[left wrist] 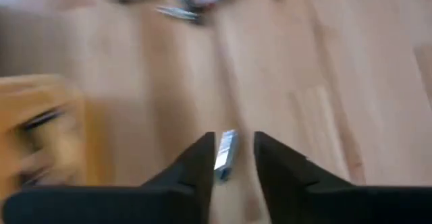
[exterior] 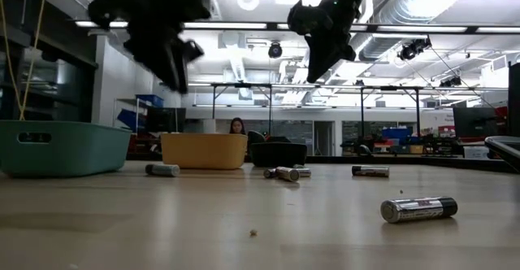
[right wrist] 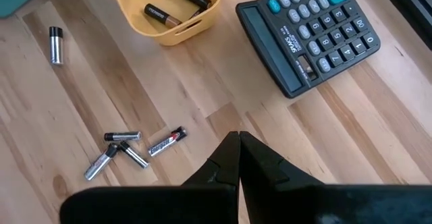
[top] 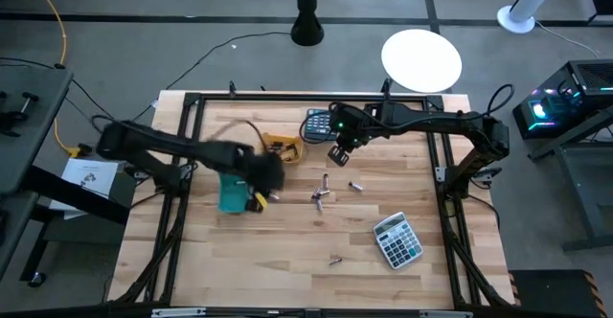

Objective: Sort batteries
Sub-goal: Put the silver battery into the green bin

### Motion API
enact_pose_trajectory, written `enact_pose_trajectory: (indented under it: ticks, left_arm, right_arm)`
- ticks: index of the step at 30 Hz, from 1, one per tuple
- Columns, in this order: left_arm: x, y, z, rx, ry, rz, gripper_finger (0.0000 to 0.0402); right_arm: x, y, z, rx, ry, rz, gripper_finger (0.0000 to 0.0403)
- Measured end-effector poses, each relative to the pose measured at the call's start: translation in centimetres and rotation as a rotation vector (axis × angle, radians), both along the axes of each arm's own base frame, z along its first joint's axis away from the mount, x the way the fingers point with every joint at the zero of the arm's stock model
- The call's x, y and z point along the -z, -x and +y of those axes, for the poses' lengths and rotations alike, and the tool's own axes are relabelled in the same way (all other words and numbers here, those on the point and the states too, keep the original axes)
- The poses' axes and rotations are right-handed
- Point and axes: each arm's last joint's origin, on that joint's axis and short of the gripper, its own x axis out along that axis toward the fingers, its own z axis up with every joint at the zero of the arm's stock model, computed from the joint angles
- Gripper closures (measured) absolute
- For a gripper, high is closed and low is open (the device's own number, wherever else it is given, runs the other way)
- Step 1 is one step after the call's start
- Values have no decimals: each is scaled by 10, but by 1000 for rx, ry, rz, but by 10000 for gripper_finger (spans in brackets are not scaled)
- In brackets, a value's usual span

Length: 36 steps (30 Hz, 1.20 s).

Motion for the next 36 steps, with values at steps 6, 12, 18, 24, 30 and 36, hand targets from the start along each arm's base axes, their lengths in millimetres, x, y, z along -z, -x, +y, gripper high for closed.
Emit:
enact_pose_trajectory:
  ticks: [6, 12, 18, 24, 30, 36]
  left_arm:
    - [48, -20, -25, 83, -26, 120, 209]
    - [78, -23, -21, 13, -181, 245, 172]
    - [97, -27, -12, -25, -153, 329, 184]
    - [90, -30, -5, -67, -57, 309, 363]
    - [17, -21, 7, -132, -34, 37, 371]
    - [-47, 36, 15, -349, 69, -39, 371]
  right_arm:
    - [0, 0, 0, 1, 0, 0, 403]
    - [-1, -1, 0, 1, 4, -15, 403]
    - [-1, -2, -1, 0, 7, -28, 403]
    - [-1, -2, -1, -3, 9, -27, 403]
    - [-2, -3, -1, -4, 13, -38, 403]
    - [-3, -4, -4, 1, 17, -53, 403]
